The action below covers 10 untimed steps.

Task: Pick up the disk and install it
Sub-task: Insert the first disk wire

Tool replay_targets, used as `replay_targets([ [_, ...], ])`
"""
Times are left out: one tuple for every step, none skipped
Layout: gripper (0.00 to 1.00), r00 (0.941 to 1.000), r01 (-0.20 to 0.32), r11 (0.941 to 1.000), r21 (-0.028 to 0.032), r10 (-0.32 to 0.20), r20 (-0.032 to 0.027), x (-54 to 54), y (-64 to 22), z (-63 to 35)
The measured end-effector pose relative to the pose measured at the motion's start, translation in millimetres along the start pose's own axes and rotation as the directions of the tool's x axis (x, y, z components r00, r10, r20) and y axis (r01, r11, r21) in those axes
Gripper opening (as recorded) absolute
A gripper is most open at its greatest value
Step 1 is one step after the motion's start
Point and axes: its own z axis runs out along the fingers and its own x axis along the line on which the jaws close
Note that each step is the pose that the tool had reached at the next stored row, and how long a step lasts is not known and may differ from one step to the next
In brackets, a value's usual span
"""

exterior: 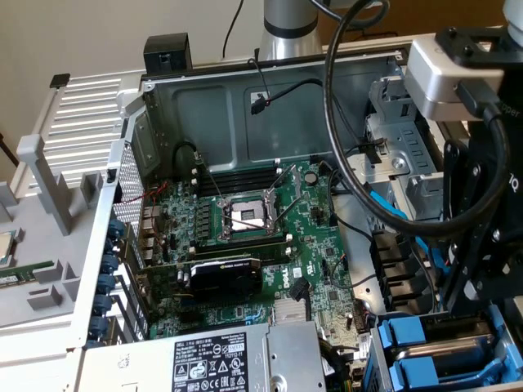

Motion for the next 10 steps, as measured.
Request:
replay_targets([
  [0.17, 1.0, 0.0, 1.0, 0.0, 0.0, 0.0, 0.0, -0.2, 0.0],
  [0.17, 1.0, 0.0, 1.0, 0.0, 0.0, 0.0001, 0.0, -0.2, 0.0],
  [0.17, 1.0, 0.0, 1.0, 0.0, 0.0, 0.0, 0.0, -0.3, 0.0],
  [0.17, 1.0, 0.0, 1.0, 0.0, 0.0, -0.0001, 0.0, -0.3, 0.0],
  [0.17, 1.0, 0.0, 1.0, 0.0, 0.0, 0.0, 0.0, -0.4, 0.2],
  [0.17, 1.0, 0.0, 1.0, 0.0, 0.0, 0.0, -0.1, -0.4, 0.3],
  [0.17, 1.0, 0.0, 1.0, 0.0, 0.0, 0.0002, -0.1, -0.3, 0.6],
  [0.17, 1.0, 0.0, 1.0, 0.0, 0.0, 0.0, -0.1, -0.3, 0.8],
  [0.17, 1.0, 0.0, 1.0, 0.0, 0.0, 0.0002, -0.2, -0.3, 1.2],
  [0.17, 1.0, 0.0, 1.0, 0.0, 0.0, 0.0001, -0.2, 0.0, 1.4],
])
